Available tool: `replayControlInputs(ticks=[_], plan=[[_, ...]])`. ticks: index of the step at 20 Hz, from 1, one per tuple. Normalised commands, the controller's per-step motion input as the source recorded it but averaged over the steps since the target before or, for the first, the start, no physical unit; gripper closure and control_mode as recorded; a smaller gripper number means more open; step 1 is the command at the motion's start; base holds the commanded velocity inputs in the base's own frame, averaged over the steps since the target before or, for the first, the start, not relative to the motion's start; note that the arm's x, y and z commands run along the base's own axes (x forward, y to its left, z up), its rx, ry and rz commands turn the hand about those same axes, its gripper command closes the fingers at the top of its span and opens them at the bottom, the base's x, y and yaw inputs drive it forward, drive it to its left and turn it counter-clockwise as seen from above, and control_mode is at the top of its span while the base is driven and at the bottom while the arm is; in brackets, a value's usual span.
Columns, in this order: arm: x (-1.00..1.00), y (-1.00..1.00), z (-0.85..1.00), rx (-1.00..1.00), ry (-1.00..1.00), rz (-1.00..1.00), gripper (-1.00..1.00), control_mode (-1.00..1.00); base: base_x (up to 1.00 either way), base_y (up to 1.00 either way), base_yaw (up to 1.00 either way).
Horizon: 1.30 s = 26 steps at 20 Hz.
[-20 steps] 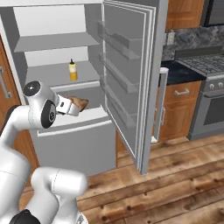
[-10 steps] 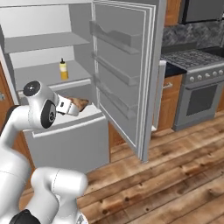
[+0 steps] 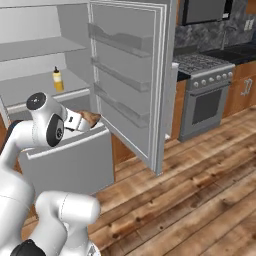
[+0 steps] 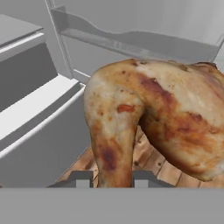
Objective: Pick chicken drumstick from the fridge and place it on the plate on the counter.
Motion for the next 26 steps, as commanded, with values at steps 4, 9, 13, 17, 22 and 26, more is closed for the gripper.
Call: replayControlInputs(ticks=[4, 9, 13, 17, 22, 26], plan=[[0.0, 0.0, 0.0, 0.0, 0.0, 0.0, 1.0, 1.0, -0.47, 0.0, -0.29], [0.0, 0.0, 0.0, 0.0, 0.0, 0.0, 1.0, 1.0, -0.5, 0.0, -0.28], [0.0, 0.0, 0.0, 0.0, 0.0, 0.0, 1.0, 1.0, -0.56, 0.0, -0.28], [0.0, 0.0, 0.0, 0.0, 0.0, 0.0, 1.0, 1.0, -0.58, 0.0, -0.26], [0.0, 0.0, 0.0, 0.0, 0.0, 0.0, 1.0, 1.0, -0.54, 0.0, -0.26], [0.0, 0.0, 0.0, 0.0, 0.0, 0.0, 1.0, 1.0, -0.4, 0.0, -0.25]])
